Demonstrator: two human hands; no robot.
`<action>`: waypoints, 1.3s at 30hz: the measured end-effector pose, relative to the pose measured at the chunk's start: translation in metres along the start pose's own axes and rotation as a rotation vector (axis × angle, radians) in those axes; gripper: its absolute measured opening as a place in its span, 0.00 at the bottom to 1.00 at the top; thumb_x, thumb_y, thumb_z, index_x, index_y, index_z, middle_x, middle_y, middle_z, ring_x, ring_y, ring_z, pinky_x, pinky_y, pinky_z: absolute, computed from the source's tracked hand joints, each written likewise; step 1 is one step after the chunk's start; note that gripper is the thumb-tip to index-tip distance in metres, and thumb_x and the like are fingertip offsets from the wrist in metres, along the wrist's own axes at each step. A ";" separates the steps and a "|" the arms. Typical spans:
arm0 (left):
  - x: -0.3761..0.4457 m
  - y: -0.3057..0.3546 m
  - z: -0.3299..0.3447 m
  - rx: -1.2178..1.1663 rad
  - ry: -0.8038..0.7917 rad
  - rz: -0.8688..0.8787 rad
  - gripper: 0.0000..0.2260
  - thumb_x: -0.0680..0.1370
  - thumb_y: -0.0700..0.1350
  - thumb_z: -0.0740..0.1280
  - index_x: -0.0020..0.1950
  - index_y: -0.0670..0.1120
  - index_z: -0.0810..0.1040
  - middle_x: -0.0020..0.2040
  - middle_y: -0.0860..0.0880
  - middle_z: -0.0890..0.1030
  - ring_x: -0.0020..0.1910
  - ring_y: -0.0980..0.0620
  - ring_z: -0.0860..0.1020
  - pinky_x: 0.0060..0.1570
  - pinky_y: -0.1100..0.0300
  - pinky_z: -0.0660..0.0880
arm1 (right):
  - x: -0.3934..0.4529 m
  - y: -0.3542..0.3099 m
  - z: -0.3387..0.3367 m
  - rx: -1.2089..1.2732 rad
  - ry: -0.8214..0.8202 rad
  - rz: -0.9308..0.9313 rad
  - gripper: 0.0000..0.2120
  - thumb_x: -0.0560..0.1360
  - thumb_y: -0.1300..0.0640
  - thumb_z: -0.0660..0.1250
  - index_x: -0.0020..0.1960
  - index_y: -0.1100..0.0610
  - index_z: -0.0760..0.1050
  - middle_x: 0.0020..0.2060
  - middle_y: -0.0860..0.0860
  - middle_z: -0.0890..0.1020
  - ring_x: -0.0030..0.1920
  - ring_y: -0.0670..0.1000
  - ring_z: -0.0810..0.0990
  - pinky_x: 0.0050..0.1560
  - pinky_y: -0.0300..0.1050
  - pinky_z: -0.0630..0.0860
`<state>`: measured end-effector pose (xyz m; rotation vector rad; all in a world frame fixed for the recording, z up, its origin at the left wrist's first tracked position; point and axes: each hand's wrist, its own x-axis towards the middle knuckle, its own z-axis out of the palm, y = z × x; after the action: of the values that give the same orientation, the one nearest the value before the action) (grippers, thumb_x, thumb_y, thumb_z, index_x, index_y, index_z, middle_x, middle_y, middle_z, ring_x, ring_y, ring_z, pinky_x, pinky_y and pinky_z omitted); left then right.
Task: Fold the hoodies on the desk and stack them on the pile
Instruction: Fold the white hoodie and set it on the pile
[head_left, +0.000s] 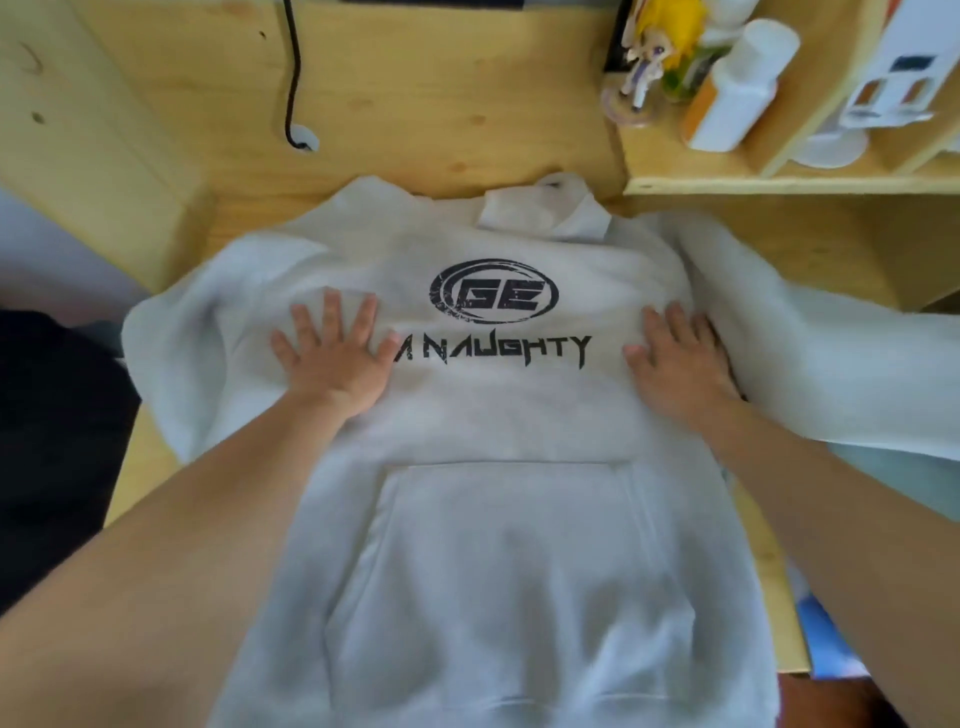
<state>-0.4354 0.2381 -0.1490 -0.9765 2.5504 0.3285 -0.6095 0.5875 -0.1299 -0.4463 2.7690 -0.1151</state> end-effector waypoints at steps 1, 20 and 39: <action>-0.017 -0.002 0.005 -0.022 0.040 0.024 0.29 0.82 0.66 0.45 0.82 0.64 0.41 0.83 0.48 0.37 0.81 0.36 0.37 0.77 0.33 0.39 | -0.022 -0.001 0.001 0.072 0.132 -0.051 0.27 0.83 0.51 0.58 0.80 0.55 0.59 0.80 0.61 0.58 0.78 0.65 0.57 0.78 0.60 0.53; -0.318 -0.110 0.098 -0.074 0.123 0.069 0.26 0.72 0.46 0.72 0.71 0.47 0.76 0.74 0.36 0.69 0.72 0.33 0.66 0.70 0.37 0.66 | -0.345 0.034 0.042 0.683 0.016 0.706 0.04 0.76 0.57 0.64 0.45 0.58 0.73 0.40 0.57 0.80 0.42 0.59 0.78 0.39 0.50 0.72; -0.383 0.094 0.090 -0.300 -0.188 0.750 0.16 0.83 0.61 0.62 0.64 0.53 0.77 0.57 0.56 0.79 0.52 0.57 0.79 0.52 0.61 0.76 | -0.371 0.027 -0.009 1.201 0.019 0.257 0.18 0.78 0.65 0.68 0.63 0.48 0.75 0.39 0.51 0.73 0.34 0.48 0.73 0.31 0.34 0.71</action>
<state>-0.2134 0.5633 -0.0560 -0.0141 2.6303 0.9739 -0.2885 0.7317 -0.0097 0.2310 2.1912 -1.5553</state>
